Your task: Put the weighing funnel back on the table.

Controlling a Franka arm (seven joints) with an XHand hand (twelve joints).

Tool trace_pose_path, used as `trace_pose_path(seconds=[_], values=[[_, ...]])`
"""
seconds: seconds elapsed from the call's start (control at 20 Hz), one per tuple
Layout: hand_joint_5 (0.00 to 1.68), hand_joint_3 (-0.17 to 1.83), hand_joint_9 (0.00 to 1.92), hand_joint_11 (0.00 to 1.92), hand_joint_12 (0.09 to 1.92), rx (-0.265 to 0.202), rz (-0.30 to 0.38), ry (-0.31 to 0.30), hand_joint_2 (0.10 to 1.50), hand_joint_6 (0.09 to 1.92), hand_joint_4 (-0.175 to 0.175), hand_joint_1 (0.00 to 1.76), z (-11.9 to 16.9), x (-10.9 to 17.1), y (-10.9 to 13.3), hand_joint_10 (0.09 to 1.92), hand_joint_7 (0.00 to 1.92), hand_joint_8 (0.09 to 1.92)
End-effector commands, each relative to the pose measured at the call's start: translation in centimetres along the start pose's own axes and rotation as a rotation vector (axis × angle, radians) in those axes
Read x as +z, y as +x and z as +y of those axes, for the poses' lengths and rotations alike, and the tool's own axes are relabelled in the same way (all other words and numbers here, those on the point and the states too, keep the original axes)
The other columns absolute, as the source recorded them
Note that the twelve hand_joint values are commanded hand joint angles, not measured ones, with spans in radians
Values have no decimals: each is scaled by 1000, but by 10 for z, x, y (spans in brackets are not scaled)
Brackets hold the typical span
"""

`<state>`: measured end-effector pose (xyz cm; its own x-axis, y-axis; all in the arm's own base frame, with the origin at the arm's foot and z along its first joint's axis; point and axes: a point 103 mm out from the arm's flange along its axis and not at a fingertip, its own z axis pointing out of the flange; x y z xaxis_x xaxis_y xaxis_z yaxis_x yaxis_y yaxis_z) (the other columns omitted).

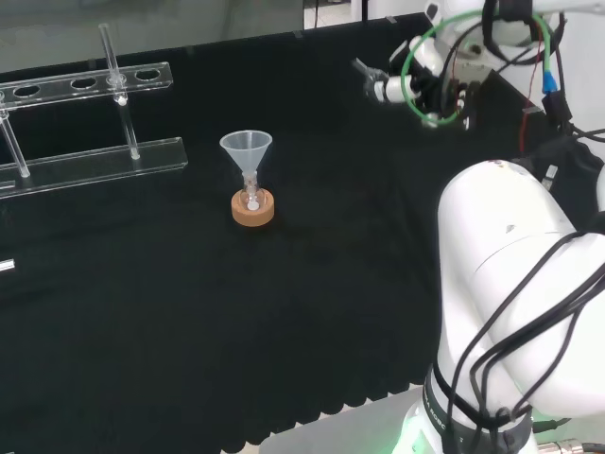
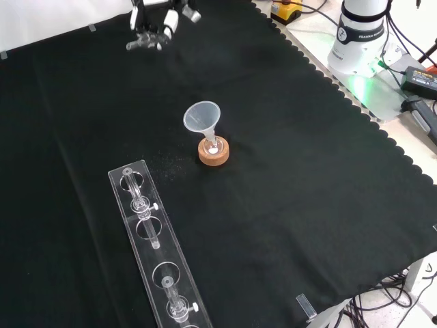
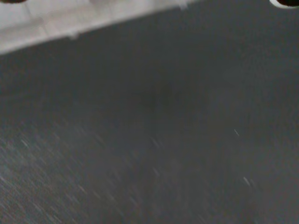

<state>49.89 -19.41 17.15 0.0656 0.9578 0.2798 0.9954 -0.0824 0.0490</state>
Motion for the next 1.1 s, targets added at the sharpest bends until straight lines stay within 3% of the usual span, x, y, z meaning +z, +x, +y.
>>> trace_pose_path(seconds=[0.05, 0.65, 1.1], values=[[1440, 791, 1679, 1689, 567, 20, -73, 87, 726, 1206, 175, 1177, 3, 63, -40, 499, 1670, 1076], [1439, 793, 1677, 1691, 570, 22, -164, 174, 726, 1207, 175, 1176, -5, 109, -43, 498, 1670, 1075], [1440, 796, 1672, 1685, 578, 21, -226, 197, 724, 1204, 175, 1169, -13, 126, -46, 497, 1671, 1070]])
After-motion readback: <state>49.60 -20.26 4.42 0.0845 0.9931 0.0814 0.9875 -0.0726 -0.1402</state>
